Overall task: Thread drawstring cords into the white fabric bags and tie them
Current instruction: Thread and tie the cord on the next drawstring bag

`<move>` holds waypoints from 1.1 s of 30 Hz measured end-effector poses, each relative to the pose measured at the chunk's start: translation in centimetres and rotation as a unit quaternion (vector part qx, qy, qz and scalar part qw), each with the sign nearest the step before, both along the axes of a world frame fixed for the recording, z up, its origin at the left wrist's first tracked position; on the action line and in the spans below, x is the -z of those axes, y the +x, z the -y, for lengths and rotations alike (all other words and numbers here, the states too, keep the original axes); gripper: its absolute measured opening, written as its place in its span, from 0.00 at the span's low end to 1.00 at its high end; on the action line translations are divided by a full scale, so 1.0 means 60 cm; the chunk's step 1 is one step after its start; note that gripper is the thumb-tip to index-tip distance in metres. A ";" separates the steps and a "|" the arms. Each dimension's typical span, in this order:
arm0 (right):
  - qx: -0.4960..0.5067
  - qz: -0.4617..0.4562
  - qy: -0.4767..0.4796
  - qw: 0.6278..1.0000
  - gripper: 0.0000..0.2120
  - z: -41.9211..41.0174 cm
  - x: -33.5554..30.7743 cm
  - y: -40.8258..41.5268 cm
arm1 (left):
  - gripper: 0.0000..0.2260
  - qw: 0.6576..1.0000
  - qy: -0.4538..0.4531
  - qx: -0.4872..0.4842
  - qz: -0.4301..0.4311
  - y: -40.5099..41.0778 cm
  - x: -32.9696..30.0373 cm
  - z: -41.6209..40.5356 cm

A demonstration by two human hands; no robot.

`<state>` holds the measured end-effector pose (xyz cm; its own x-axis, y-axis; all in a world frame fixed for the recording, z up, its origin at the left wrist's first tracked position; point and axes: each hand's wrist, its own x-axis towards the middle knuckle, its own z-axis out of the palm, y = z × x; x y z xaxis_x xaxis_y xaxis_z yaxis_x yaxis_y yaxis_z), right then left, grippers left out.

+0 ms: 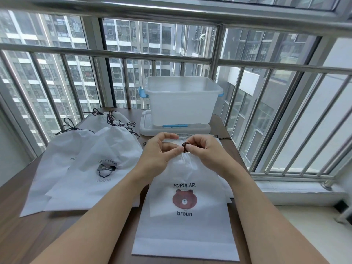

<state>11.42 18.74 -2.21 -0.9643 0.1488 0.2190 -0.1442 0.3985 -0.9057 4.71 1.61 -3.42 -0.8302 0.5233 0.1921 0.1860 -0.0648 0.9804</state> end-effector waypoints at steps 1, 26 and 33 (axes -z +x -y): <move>-0.002 0.008 -0.011 1.000 0.09 0.000 -0.001 0.001 | 0.14 1.000 0.008 0.004 0.008 -0.001 -0.001 0.002; -0.105 0.172 -0.295 0.934 0.10 -0.008 -0.023 0.021 | 0.08 0.956 -0.008 -0.028 -0.292 0.011 -0.002 0.003; -0.013 0.105 -0.335 0.936 0.14 -0.011 -0.020 0.004 | 0.06 0.987 0.005 -0.054 -0.149 0.012 -0.003 -0.005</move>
<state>11.63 19.43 -1.03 -0.9810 0.1601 -0.1093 0.0631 -0.2698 -0.9608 5.42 1.88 -3.23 -0.7871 0.4308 0.4414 0.4727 -0.0385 0.8804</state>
